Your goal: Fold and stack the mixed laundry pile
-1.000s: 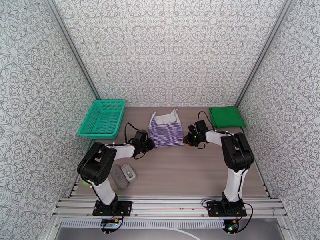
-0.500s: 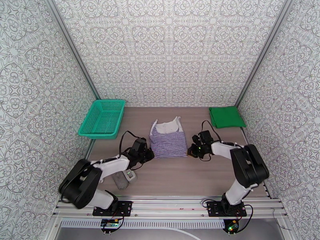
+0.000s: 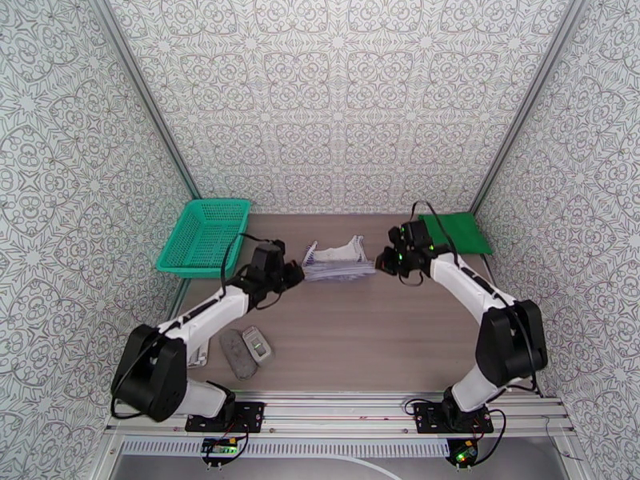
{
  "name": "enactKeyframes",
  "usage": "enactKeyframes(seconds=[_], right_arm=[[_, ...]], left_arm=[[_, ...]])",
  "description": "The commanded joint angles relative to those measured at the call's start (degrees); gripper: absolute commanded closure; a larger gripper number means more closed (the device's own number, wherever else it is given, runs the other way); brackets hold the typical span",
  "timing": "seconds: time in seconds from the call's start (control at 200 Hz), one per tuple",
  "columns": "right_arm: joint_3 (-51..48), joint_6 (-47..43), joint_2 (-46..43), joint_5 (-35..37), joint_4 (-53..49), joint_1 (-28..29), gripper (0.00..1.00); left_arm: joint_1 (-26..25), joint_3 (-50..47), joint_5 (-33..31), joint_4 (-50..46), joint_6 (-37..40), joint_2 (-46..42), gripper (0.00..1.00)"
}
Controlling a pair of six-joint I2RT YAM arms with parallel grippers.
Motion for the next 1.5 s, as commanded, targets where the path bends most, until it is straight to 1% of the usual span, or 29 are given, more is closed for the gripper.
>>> enactKeyframes(seconds=[0.0,0.2,0.3,0.44,0.485,0.54,0.57,0.615,0.645,0.65,0.66,0.67,0.68,0.685,0.715,0.8,0.9,0.98,1.07,1.17,1.23,1.25,1.295,1.36,1.41,1.445,1.475,1.495], right_arm=[[6.9,0.8,6.2,1.9,-1.3,-1.1,1.00],[15.0,1.3,16.2,-2.7,6.9,-2.2,1.00],[19.7,1.9,21.5,-4.7,8.8,-2.9,1.00],[24.7,2.8,27.5,-6.9,12.5,-3.6,1.00],[25.9,3.1,29.3,-7.8,14.2,-3.7,0.98],[27.2,3.5,31.5,-8.6,16.6,-3.9,0.95],[27.8,3.7,32.6,-8.8,17.6,-4.0,0.92],[28.9,4.1,34.7,-9.8,20.4,-4.2,0.82],[29.3,4.3,35.7,-10.1,22.2,-4.3,0.77],[29.4,4.4,36.1,-10.3,23.2,-4.4,0.75],[29.4,4.6,36.3,-10.4,23.6,-4.4,0.75],[29.5,4.8,36.9,-10.6,24.8,-4.5,0.71],[29.6,4.9,37.1,-10.6,25.0,-4.5,0.70],[29.7,5.1,37.5,-10.8,25.8,-4.6,0.67],[30.2,5.7,38.7,-11.2,27.8,-4.7,0.61],[32.5,6.6,41.5,-12.3,30.5,-5.4,0.55],[33.4,5.7,41.9,-12.9,30.4,-5.9,0.51],[31.8,2.4,39.3,-11.4,27.4,-6.2,0.44],[29.7,-4.4,35.5,-6.9,18.6,-6.2,0.40],[23.6,-8.7,30.5,-4.0,14.4,-6.2,0.39],[20.0,-10.7,28.2,-2.5,12.3,-6.2,0.39],[19.0,-11.2,27.5,-2.2,11.4,-6.2,0.39],[17.4,-12.4,26.7,-2.0,9.7,-6.2,0.38],[15.4,-13.5,25.9,-1.5,6.3,-6.2,0.33],[12.9,-13.0,25.0,-0.8,5.1,-6.2,0.25],[11.0,-11.9,24.4,-1.7,5.7,-6.3,0.22],[9.5,-10.6,23.9,-2.9,6.2,-6.5,0.22],[8.8,-9.8,23.7,-3.8,6.5,-6.6,0.22]], left_arm=[[3.4,4.1,4.0,1.9,1.5,5.5,1.00],[7.0,12.8,7.8,6.6,0.8,16.4,1.00],[8.8,16.6,11.6,9.4,-1.7,22.3,1.00],[10.0,19.0,12.5,14.1,-4.4,27.7,1.00],[10.4,19.7,12.5,15.2,-5.0,29.2,1.00],[10.7,20.6,12.7,16.6,-5.9,31.5,0.93],[11.0,21.2,13.0,17.4,-6.3,32.8,0.86],[11.5,22.0,13.6,19.5,-7.4,34.6,0.77],[11.8,22.0,13.9,21.8,-8.6,35.8,0.73],[11.8,21.9,13.9,22.2,-8.8,36.0,0.73],[11.9,21.9,13.9,23.0,-9.2,36.3,0.72],[12.0,21.9,14.0,23.9,-9.6,36.5,0.71],[12.0,21.9,14.1,24.8,-10.0,36.9,0.70],[12.1,21.9,14.1,25.2,-10.2,37.0,0.69],[12.3,22.0,14.5,27.6,-11.2,38.0,0.65],[12.9,22.6,14.7,32.7,-13.4,39.9,0.56],[13.7,22.6,13.1,34.6,-14.1,39.9,0.54],[14.4,22.1,11.7,32.5,-12.6,38.3,0.55],[14.6,20.7,7.7,26.2,-7.3,33.6,0.55],[13.1,21.5,2.9,13.9,1.1,27.6,0.53],[11.4,23.3,-0.1,5.5,6.7,24.7,0.52],[10.7,23.9,-2.7,2.7,8.6,23.9,0.52],[9.0,24.9,-5.0,-1.8,11.8,22.3,0.52],[6.5,25.7,-4.2,-4.4,14.0,21.2,0.52],[4.0,27.5,-1.6,-5.3,15.1,21.9,0.52],[2.0,29.5,-0.9,-6.6,16.2,23.1,0.52],[0.3,31.5,-0.9,-8.0,17.5,24.3,0.52],[-0.9,32.7,0.8,-8.6,18.8,25.2,0.52]])
